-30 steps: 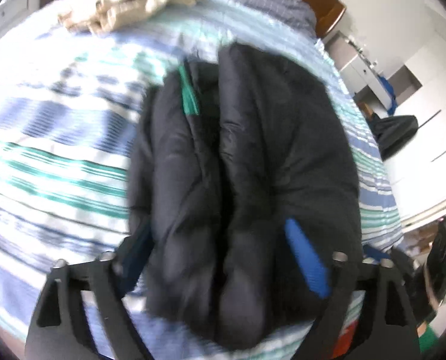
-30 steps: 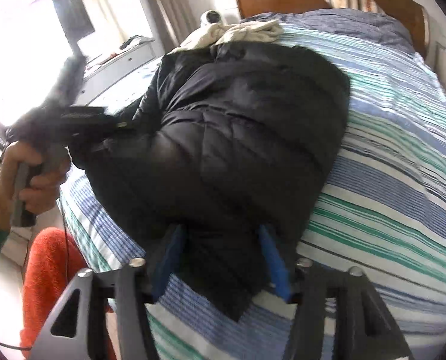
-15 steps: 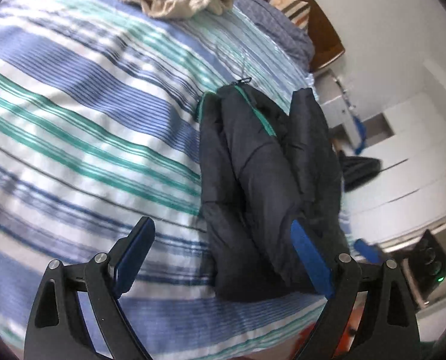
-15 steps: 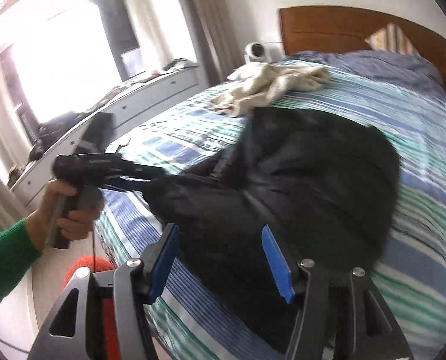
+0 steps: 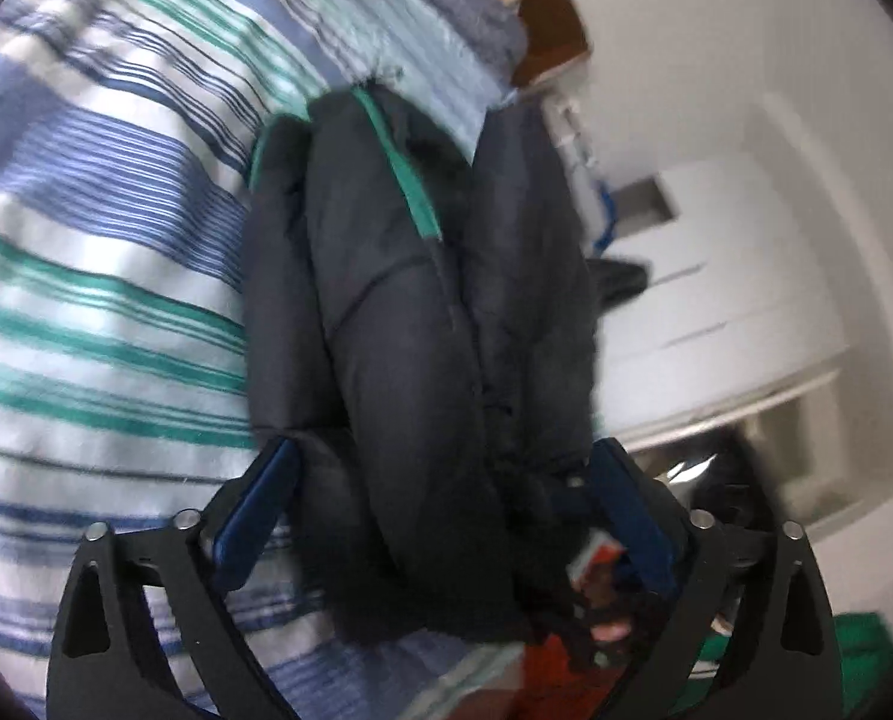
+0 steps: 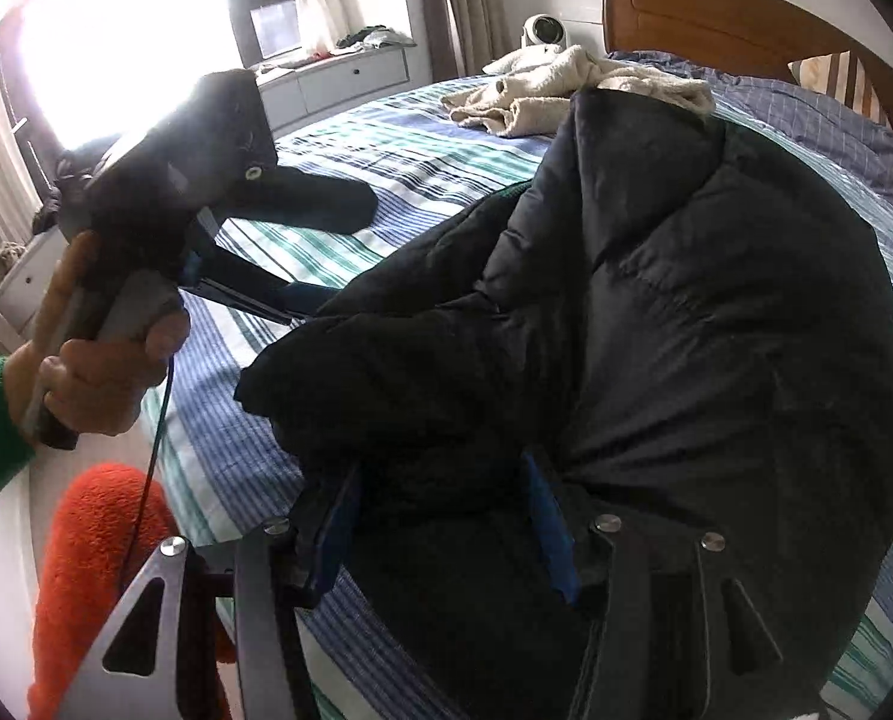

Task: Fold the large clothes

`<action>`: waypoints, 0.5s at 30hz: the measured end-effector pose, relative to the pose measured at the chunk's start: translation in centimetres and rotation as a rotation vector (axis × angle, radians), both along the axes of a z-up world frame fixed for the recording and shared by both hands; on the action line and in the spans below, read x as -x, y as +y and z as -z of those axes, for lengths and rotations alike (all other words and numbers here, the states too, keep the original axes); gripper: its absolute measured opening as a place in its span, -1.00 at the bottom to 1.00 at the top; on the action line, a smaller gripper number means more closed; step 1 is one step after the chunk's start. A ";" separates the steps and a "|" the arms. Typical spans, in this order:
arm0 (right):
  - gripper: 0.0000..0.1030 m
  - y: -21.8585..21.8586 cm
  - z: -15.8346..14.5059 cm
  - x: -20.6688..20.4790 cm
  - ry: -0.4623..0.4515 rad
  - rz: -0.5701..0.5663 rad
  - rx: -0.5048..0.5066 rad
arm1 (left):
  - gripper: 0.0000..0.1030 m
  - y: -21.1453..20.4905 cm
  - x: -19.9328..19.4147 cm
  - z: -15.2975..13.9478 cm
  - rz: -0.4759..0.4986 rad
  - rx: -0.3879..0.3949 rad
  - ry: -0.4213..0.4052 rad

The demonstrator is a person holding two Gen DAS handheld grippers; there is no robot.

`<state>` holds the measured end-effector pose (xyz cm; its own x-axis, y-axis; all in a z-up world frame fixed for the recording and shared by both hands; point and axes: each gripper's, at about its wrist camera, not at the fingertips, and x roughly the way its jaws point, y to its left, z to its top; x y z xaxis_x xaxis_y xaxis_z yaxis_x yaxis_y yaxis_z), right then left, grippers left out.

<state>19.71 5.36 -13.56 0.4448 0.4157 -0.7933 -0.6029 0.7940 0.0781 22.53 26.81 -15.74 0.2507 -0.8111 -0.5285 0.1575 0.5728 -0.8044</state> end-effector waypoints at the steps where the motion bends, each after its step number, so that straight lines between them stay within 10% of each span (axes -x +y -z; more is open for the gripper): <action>1: 0.06 0.1 0.0 0.2 -0.014 -0.003 0.014 | 0.94 -1.2 -0.5 0.2 0.027 -0.060 0.003; 6: 0.06 -0.7 0.0 1.2 -0.049 -0.007 0.000 | 0.99 -5.7 -2.4 1.1 0.139 -0.268 0.013; 15: 0.27 -10.9 -4.2 3.7 -0.001 0.169 -0.338 | 0.99 -5.7 -2.1 1.3 0.102 -0.244 0.016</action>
<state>16.05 -5.52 -9.36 0.5301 0.5745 -0.6236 -0.4656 0.8119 0.3521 24.60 21.06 -17.07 0.1643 -0.6795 -0.7151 0.2130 0.7323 -0.6469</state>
